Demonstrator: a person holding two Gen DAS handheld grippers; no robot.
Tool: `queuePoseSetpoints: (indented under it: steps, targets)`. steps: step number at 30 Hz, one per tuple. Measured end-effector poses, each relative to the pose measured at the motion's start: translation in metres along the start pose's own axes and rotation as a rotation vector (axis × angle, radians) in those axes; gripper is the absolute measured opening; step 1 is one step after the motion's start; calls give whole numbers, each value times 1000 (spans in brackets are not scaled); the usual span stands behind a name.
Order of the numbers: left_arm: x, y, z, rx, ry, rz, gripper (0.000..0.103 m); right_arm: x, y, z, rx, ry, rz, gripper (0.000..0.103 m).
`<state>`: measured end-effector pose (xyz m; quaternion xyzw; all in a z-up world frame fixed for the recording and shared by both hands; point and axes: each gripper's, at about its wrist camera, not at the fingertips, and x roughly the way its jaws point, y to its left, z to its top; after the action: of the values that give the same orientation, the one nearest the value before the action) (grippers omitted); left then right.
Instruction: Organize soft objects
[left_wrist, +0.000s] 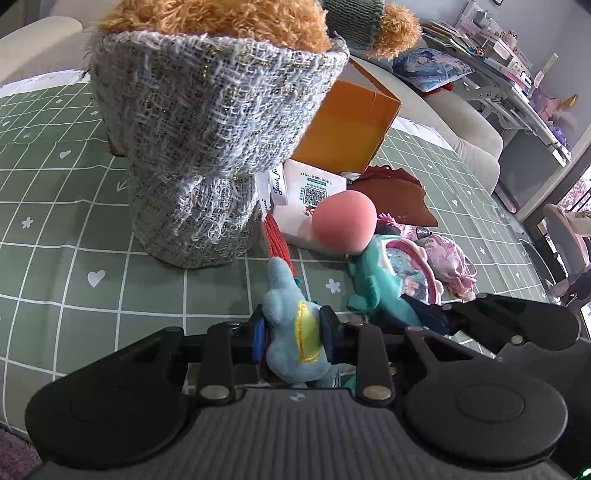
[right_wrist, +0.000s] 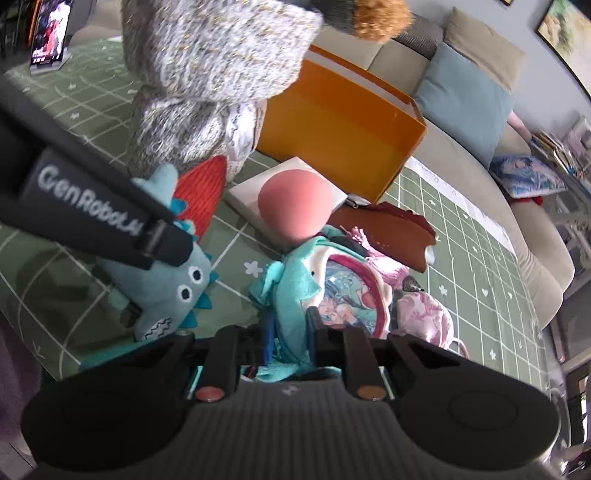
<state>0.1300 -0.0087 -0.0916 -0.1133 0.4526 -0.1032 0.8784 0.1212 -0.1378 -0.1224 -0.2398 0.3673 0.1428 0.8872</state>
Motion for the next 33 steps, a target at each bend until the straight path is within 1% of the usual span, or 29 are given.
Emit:
queuePoseSetpoints:
  steps: [6,11,16,22,25,30,33]
  targets:
    - [-9,-2,-2,18,-5,-2,33,-14,-4,2,10,-32,-3,8]
    - [-24,-3,-5,33,-11,1,33,-35,-2,2,7,-65,13,7]
    - [-42,-3,-7,26,-27,-2,33,-63,-3,6,19,-114,30,6]
    - [-68,-9,-10,35,-55,-3,33,-99,-5,9,78,-156,100,6]
    - [-81,-11,-13,34,-69,-8,32,-116,-5,11,95,-194,126,6]
    - [-104,-16,-16,49,-97,-22,32,-147,-4,14,100,-231,152,6]
    - [-119,-20,-17,59,-108,-11,32,-167,-3,16,86,-248,145,6]
